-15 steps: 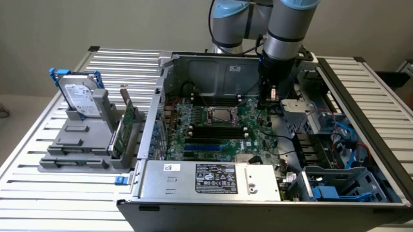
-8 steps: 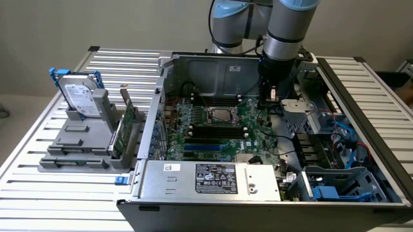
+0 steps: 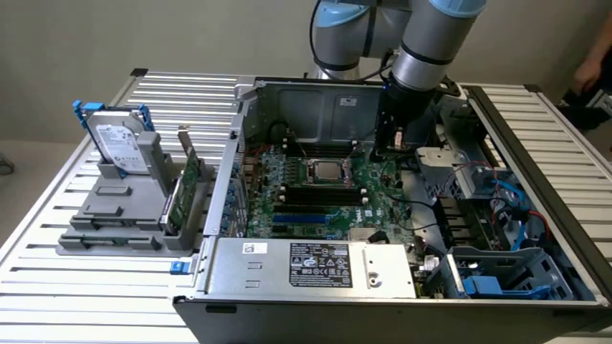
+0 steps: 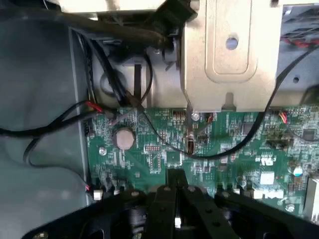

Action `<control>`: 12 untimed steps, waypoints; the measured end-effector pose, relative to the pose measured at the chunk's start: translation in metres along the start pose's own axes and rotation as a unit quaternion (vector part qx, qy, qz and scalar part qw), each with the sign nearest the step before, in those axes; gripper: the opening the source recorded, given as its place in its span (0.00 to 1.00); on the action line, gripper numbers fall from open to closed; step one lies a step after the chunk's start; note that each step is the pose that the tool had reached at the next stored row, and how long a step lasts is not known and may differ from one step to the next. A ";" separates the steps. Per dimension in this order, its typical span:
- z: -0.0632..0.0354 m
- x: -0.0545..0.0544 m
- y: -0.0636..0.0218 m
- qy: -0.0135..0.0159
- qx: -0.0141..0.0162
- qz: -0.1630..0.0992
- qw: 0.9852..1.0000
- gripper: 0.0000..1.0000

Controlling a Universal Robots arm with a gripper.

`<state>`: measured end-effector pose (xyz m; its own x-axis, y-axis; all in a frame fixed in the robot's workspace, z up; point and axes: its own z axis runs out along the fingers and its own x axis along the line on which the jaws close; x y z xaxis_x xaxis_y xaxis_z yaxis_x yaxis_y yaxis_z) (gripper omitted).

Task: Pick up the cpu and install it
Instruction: 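Place the cpu into insertion slot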

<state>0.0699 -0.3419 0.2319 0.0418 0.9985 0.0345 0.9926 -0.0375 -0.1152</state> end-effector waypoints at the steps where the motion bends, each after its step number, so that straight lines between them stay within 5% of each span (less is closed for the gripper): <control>1: -0.0001 0.000 0.0001 0.000 0.009 0.001 1.000 0.11; 7: -0.0002 0.000 0.0001 -0.002 0.064 0.005 0.998 0.11; 12: -0.0002 0.001 0.0001 -0.004 0.109 0.008 0.994 0.11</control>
<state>0.0700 -0.3413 0.2321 0.0564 0.9981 0.0230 0.9434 -0.0458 -0.3285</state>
